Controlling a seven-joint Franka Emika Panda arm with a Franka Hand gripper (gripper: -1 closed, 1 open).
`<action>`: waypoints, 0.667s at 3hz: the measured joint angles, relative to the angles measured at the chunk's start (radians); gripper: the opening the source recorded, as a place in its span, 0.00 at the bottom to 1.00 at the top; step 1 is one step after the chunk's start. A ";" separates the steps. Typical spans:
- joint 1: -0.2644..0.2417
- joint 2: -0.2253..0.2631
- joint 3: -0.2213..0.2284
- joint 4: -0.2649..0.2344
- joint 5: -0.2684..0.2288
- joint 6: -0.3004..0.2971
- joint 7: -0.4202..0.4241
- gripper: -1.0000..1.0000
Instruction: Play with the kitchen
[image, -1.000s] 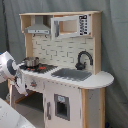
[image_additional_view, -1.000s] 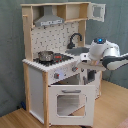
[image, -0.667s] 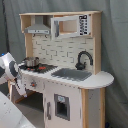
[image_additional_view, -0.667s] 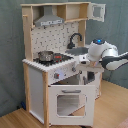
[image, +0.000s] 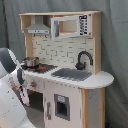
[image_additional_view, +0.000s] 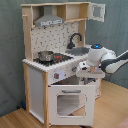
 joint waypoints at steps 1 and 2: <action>-0.001 0.002 -0.001 -0.002 0.000 0.000 0.000 1.00; -0.001 0.003 -0.001 -0.003 0.000 0.000 0.000 0.00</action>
